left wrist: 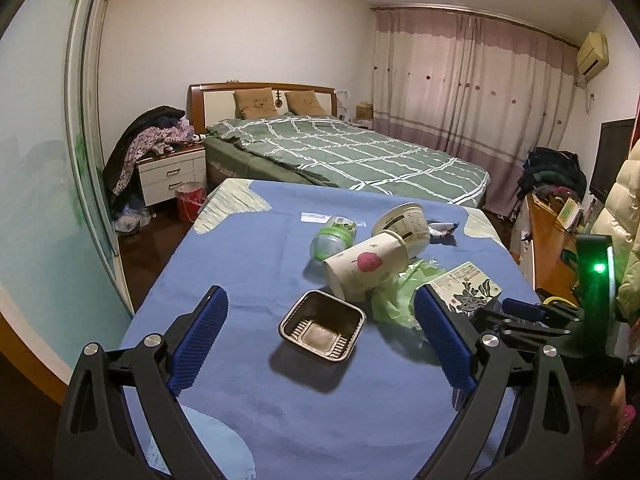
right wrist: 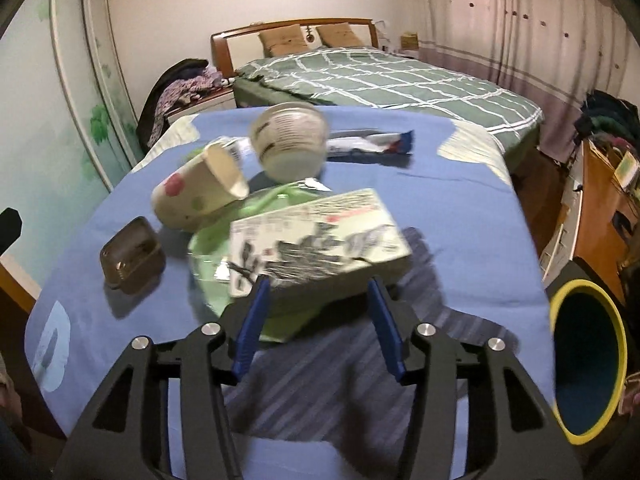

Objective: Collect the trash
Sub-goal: 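Grasp the white flower-print box with the right tool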

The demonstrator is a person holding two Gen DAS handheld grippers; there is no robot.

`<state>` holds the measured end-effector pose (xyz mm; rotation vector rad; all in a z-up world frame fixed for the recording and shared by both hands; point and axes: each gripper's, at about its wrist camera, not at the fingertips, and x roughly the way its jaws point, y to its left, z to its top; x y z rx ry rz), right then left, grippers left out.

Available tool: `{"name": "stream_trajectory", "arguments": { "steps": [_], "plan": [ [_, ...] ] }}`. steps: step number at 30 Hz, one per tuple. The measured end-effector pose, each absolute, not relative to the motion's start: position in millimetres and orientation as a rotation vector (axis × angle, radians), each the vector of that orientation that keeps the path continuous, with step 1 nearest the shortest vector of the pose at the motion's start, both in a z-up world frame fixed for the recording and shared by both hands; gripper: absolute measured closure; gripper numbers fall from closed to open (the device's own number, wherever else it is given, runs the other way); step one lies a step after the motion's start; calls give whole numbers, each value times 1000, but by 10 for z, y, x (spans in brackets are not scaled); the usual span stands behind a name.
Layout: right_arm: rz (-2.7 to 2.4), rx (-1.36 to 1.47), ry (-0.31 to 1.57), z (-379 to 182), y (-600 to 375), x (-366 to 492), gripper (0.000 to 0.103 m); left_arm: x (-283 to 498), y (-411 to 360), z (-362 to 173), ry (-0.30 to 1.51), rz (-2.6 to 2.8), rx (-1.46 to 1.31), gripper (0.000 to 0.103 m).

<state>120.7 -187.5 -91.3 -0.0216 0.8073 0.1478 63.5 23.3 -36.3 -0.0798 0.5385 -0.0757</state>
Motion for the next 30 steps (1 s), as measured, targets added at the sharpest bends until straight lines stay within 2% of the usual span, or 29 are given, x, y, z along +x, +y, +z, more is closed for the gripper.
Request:
{"name": "stream_trajectory", "arguments": {
  "steps": [18, 30],
  "plan": [
    [78, -46, 861, -1116, -1669, 1290, 44, 649, 238, -452, 554, -96, -102, 10],
    [-176, 94, 833, -1059, -2712, 1367, 44, 664, 148, -477, 560, -109, -101, 10]
  ]
}}
